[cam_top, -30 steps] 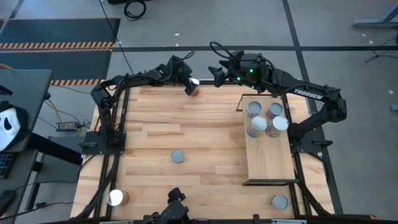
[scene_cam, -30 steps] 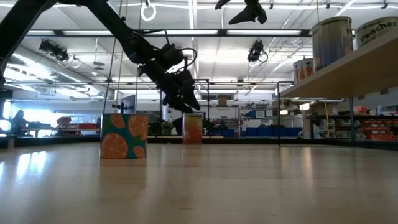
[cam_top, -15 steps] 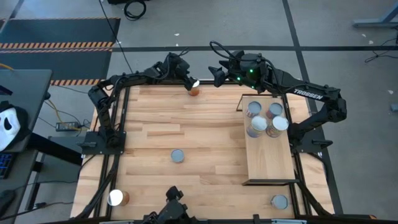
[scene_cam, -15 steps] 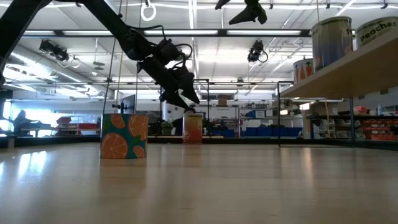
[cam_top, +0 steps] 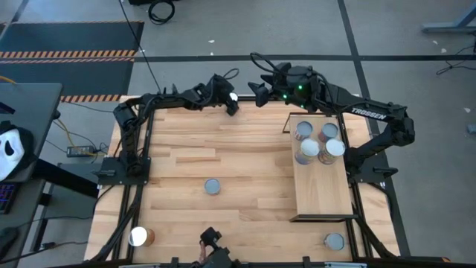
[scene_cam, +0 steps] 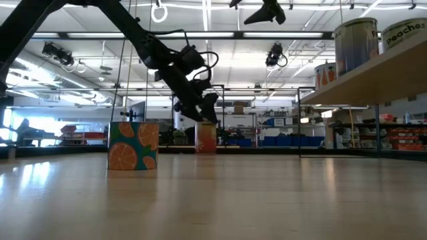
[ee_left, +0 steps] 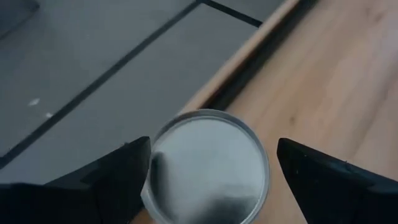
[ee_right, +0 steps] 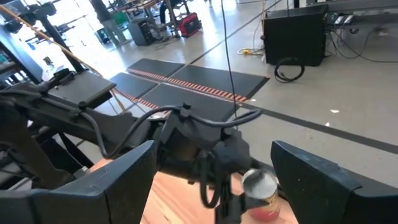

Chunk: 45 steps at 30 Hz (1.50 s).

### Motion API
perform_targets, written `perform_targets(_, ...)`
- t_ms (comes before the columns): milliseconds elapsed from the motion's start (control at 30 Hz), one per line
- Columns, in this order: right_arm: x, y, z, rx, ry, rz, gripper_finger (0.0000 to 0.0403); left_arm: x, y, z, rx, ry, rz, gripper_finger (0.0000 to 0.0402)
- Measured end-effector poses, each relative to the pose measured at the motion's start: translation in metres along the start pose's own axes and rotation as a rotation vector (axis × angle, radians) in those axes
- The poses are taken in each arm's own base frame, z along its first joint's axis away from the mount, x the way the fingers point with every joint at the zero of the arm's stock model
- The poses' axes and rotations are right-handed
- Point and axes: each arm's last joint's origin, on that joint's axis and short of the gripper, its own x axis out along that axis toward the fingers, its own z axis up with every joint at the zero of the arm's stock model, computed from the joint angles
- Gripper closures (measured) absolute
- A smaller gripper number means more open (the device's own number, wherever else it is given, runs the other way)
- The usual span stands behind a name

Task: Pick and place cans onto a shelf
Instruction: Put the top canned corn on the shelf

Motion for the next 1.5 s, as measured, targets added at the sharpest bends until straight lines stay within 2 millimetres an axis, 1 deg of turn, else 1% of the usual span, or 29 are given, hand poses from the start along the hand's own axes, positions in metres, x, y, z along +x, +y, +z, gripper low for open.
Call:
perform_targets(267,-0.001,0.001,-0.003,-0.007,0.022,-0.003,0.0078,-0.001,-0.001,0.0,-0.013,0.002,0.008,0.0044)
perform_targets(367,-0.001,0.0,-0.004,-0.011,0.034,-0.008,0.0078,-0.001,0.001,-0.001,-0.029,0.011,0.096,0.0044)
perform_targets(433,-0.001,0.0,-0.004,-0.007,0.036,-0.01,0.0078,-0.001,0.005,0.0,-0.064,0.005,0.123,0.0044)
perform_targets(567,-0.001,0.0,-0.004,-0.008,0.037,-0.01,0.0078,0.004,0.007,-0.003,-0.117,0.012,0.09,0.0044)
perform_targets(700,-0.001,0.0,-0.004,-0.008,0.038,-0.01,0.0078,0.016,0.004,-0.015,-0.107,0.064,0.083,0.0044)
perform_targets(767,-0.001,0.0,-0.004,-0.008,0.039,-0.008,0.0078,0.016,0.002,-0.016,-0.105,0.07,0.071,0.0044)
perform_targets(900,-0.001,0.0,-0.005,-0.024,0.042,-0.003,0.0078,0.015,-0.003,-0.016,-0.102,0.077,-0.019,0.0048)
perform_targets(967,-0.002,0.001,-0.005,-0.057,0.05,0.005,0.008,0.013,-0.008,-0.015,-0.092,0.08,-0.064,0.0059)
perform_targets(1033,-0.008,0.003,-0.005,-0.096,0.054,0.021,0.0086,0.01,-0.014,-0.016,-0.047,0.092,-0.111,0.0078)
perform_targets(1067,-0.014,0.004,-0.003,-0.111,0.045,0.034,0.009,0.007,-0.016,-0.015,-0.017,0.1,-0.143,0.0087)
perform_targets(1133,-0.026,0.008,0.004,-0.135,0.023,0.055,0.0099,-0.006,-0.022,-0.013,0.033,0.146,-0.206,0.009)
perform_targets(1200,-0.039,0.01,0.012,-0.163,0.01,0.063,0.0107,-0.025,-0.025,-0.007,0.066,0.165,-0.234,0.009)
perform_targets(1300,-0.06,0.015,0.026,-0.189,-0.017,0.102,0.0114,-0.066,-0.033,0.015,0.113,0.089,-0.287,0.009)
perform_targets(1367,-0.078,0.017,0.036,-0.189,-0.049,0.138,0.0114,-0.095,-0.041,0.03,0.128,0.004,-0.372,0.009)
perform_targets(1433,-0.093,0.016,0.042,-0.18,-0.073,0.167,0.0115,-0.123,-0.053,0.041,0.15,-0.08,-0.471,0.009)
perform_targets(1500,-0.106,0.015,0.044,-0.172,-0.076,0.193,0.0115,-0.149,-0.065,0.048,0.169,-0.136,-0.521,0.0088)
